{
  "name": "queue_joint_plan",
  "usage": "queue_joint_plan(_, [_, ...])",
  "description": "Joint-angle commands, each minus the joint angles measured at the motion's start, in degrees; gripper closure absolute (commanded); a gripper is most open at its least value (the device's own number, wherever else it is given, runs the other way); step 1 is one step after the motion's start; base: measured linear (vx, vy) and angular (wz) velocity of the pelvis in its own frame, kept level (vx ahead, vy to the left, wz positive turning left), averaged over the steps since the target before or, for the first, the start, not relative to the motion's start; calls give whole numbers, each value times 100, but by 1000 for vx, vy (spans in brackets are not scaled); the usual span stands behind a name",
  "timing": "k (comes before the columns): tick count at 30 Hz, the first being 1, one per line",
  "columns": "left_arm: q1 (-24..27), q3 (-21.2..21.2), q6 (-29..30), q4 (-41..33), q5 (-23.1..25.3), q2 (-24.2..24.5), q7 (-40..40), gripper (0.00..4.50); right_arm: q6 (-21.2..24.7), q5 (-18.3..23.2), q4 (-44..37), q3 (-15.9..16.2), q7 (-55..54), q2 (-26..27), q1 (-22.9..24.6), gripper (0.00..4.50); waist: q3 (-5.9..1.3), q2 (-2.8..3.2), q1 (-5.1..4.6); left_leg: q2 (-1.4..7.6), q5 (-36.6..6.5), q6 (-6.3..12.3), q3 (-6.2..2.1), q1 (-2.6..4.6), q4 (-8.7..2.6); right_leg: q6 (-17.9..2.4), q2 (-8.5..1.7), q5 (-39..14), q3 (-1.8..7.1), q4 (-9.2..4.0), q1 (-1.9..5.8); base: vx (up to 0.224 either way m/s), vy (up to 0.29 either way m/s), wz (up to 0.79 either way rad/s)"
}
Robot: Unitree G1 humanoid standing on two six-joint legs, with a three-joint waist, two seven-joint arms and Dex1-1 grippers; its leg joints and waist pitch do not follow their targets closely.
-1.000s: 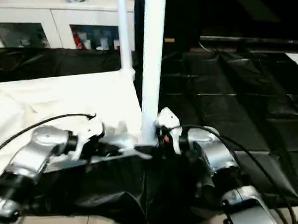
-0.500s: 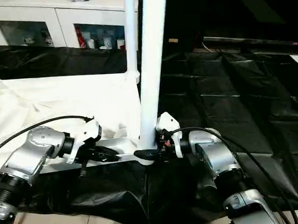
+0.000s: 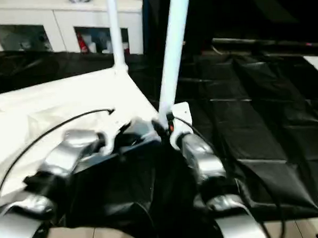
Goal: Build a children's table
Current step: Rotate leg to tighten
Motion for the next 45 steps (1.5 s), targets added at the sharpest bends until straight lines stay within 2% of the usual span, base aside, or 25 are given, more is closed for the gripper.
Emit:
queue_joint_plan(1, [-98,33,-302,-95,-118,-364,227,450,-118,68,121,306,498,451,-5,183,-379,24,-19,156,-1084,146,-23,10,-394,-643,-465,-1900,367,-450,308,0,0,0])
queue_joint_plan(3, [-12,-34,-391,-200,-142,-306,-4,450,-183,213,-3,276,887,397,23,127,-371,21,-10,153,-1181,165,-26,11,-397,-583,-476,-2111,365,-477,313,0,0,0])
queue_joint_plan(4, [-12,-34,-391,-200,-142,-306,-4,450,-183,213,-3,276,887,397,23,127,-372,19,-11,160,-1168,176,-30,1,-399,-579,-475,-2100,366,-471,320,0,0,0])
queue_joint_plan(7, [65,-126,-483,-261,-179,-145,-298,450,-121,300,-109,373,1407,204,14,83,-372,13,-27,159,-1148,240,-29,-4,-398,-604,-473,-2068,365,-471,329,0,0,0])
queue_joint_plan(9, [152,-191,-510,-383,-191,-1,-552,450,-29,254,-240,547,1899,-12,43,68,-371,14,-32,166,-1099,277,-29,-14,-398,-654,-466,-1977,367,-453,338,0,0,0])
queue_joint_plan(13, [270,-294,-523,-540,-203,228,-1011,450,-2,187,-423,795,2736,-397,108,68,-362,15,-35,166,-1169,303,-26,-5,-388,-661,-465,-2112,360,-474,338,0,0,0])
queue_joint_plan(15, [385,-402,-524,-693,-198,507,-1466,450,94,167,-656,1006,3552,-802,193,68,-360,6,-36,175,-1166,331,-27,-5,-392,-659,-462,-2124,365,-473,337,0,0,0])
queue_joint_plan(20, [503,-507,-521,-889,-232,861,-2056,450,170,143,-859,1200,4321,-1236,274,68,-359,4,-19,202,-1140,339,-28,-1,-395,-807,-461,-1932,368,-430,331,0,0,0])
queue_joint_plan(26, [653,-579,-409,-1269,-402,1285,-2809,450,495,252,-1226,1401,5108,-1654,393,68,-346,1,-2,200,-1206,302,-33,5,-399,-717,-458,-2215,363,-455,336,0,0,0])
queue_joint_plan(27, [663,-585,-412,-1306,-414,1353,-2900,450,597,267,-1313,1460,5276,-1739,420,91,-338,-5,-8,201,-1191,319,-24,3,-398,-721,-450,-2200,366,-453,320,0,0,0])
queue_joint_plan(30, [678,-597,-375,-1347,-445,1405,-2997,450,648,278,-1352,1464,5333,-1750,431,99,-342,-1,6,205,-1208,288,-26,17,-398,-756,-453,-2176,365,-452,308,0,0,0])
queue_joint_plan(33, [698,-598,-351,-1377,-471,1429,-3032,450,691,302,-1395,1456,5338,-1722,447,140,-342,-3,15,194,-1236,251,-29,16,-396,-708,-459,-2312,365,-464,308,0,0,0])
queue_joint_plan(38, [699,-543,-348,-1329,-450,1357,-2852,450,913,395,-1482,1452,5286,-1614,524,172,-352,-5,19,196,-1148,246,-29,13,-395,-715,-453,-2164,368,-449,316,0,0,0])
queue_joint_plan(41, [629,-480,-363,-1190,-382,1229,-2548,450,870,327,-1414,1393,4950,-1492,552,175,-340,-7,19,186,-1216,204,-30,21,-395,-684,-462,-2307,362,-471,303,0,0,0])
queue_joint_plan(43, [555,-390,-298,-1078,-387,1106,-2308,450,814,270,-1293,1283,4551,-1336,536,176,-322,-9,1,165,-1346,155,-35,32,-392,-566,-472,-2695,346,-529,286,0,0,0])
queue_joint_plan(44, [502,-340,-252,-1005,-377,1033,-2139,450,774,232,-1198,1213,4291,-1239,512,177,-327,-9,-1,164,-1377,142,-42,41,-390,-527,-478,-2795,339,-542,288,0,0,0])
queue_joint_plan(45, [379,-247,-229,-838,-341,846,-1761,450,717,154,-925,1018,3541,-984,422,177,-324,-13,-12,159,-1397,135,-39,39,-388,-490,-477,-2868,339,-554,283,0,0,0])
